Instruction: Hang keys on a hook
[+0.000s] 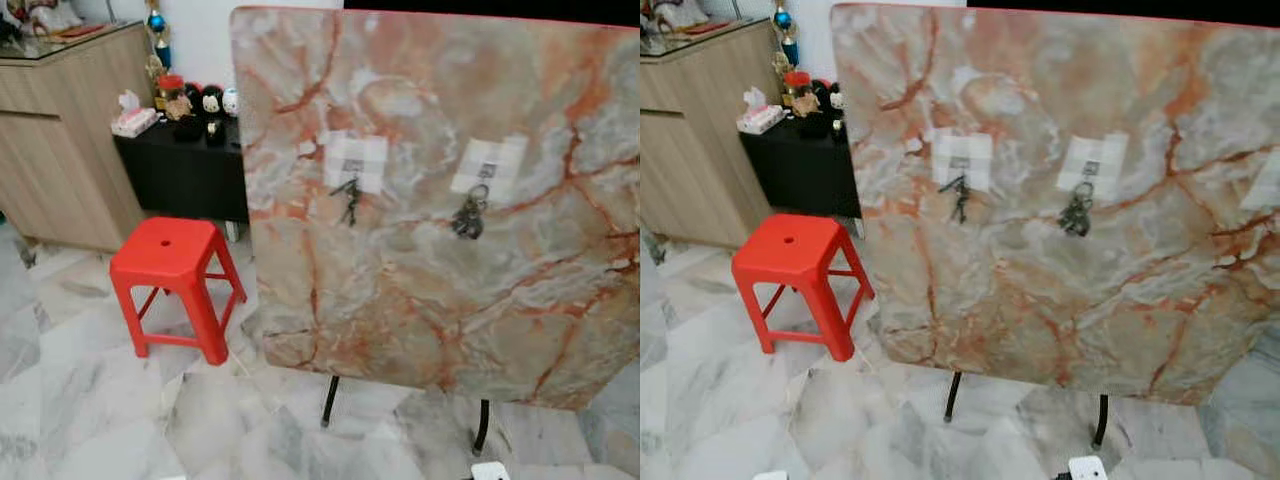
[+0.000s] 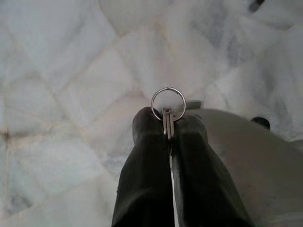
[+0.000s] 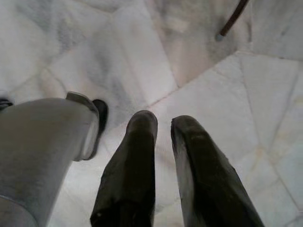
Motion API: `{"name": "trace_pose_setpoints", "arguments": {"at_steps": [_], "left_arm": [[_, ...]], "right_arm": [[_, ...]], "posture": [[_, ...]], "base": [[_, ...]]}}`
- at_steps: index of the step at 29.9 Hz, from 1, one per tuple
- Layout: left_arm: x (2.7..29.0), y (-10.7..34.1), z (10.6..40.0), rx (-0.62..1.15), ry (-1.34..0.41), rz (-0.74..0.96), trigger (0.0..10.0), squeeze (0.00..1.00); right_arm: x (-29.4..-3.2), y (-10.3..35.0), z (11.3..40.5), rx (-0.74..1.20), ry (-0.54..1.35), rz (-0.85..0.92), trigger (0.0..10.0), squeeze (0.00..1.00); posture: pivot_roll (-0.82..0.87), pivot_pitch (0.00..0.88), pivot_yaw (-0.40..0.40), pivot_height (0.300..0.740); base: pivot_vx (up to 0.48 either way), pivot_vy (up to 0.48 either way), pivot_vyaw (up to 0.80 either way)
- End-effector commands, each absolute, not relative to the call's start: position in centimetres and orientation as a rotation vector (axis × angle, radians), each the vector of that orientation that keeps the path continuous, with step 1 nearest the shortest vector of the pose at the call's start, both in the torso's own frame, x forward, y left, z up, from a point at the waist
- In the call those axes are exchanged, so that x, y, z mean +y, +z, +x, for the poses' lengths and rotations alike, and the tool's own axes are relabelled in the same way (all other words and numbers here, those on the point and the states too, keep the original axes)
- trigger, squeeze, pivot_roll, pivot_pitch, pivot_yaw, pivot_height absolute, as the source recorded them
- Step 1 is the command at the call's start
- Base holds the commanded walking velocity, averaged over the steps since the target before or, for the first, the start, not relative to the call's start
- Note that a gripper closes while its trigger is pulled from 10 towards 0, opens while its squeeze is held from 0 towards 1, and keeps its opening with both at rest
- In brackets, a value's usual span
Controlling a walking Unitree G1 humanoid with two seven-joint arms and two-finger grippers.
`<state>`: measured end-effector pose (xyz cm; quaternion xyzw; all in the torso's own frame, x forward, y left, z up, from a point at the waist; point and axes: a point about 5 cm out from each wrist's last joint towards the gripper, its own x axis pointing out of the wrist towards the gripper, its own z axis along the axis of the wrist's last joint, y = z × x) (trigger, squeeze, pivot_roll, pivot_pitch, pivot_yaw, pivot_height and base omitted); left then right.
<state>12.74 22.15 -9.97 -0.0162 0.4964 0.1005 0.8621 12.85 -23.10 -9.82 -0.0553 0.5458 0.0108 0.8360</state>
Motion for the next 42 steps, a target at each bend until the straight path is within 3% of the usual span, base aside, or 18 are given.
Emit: {"name": "trace_pose_setpoints", "arguments": {"at_steps": [1,10,21,26,37,39,42], "left_arm": [[23.2,-10.2,11.4,1.079,0.218,-0.016,10.0,0.0],[26.4,-9.2,11.5,1.072,0.246,0.004,10.0,0.0],[23.6,-9.8,12.4,1.075,0.206,-0.006,10.0,0.0],[23.7,-9.8,12.4,1.075,0.209,-0.011,10.0,0.0],[26.8,-9.1,11.6,1.07,0.238,0.004,10.0,0.0],[26.8,-9.1,11.6,1.07,0.237,0.005,10.0,0.0],[24.8,-9.7,11.6,1.072,0.206,0.001,10.0,0.0]], "right_arm": [[-23.0,-9.7,13.2,1.146,0.023,-0.133,10.0,0.0],[-22.9,-9.8,13.2,1.153,0.025,-0.135,10.0,0.0],[-22.8,-9.8,13.2,1.156,0.037,-0.15,10.0,0.0],[-22.8,-9.8,13.2,1.155,0.031,-0.141,10.0,0.0],[-22.8,-9.7,13.4,1.153,0.029,-0.136,10.0,0.0],[-22.8,-9.7,13.4,1.153,0.028,-0.136,10.0,0.0],[-22.8,-9.7,13.4,1.144,0.018,-0.12,10.0,0.0]], "posture": [[0.01,0.0,-0.028,0.715],[0.01,0.0,-0.024,0.715],[0.02,0.0,-0.022,0.715],[0.02,0.0,-0.026,0.715],[0.02,0.0,-0.026,0.715],[0.02,0.0,-0.025,0.715],[0.02,0.0,-0.026,0.715]], "base": [[0.0,-0.461,0.0],[0.0,-0.461,0.0],[0.0,-0.461,0.0],[0.0,-0.461,0.0],[0.0,-0.461,0.0],[0.0,-0.461,0.0],[0.0,-0.458,0.0]]}}
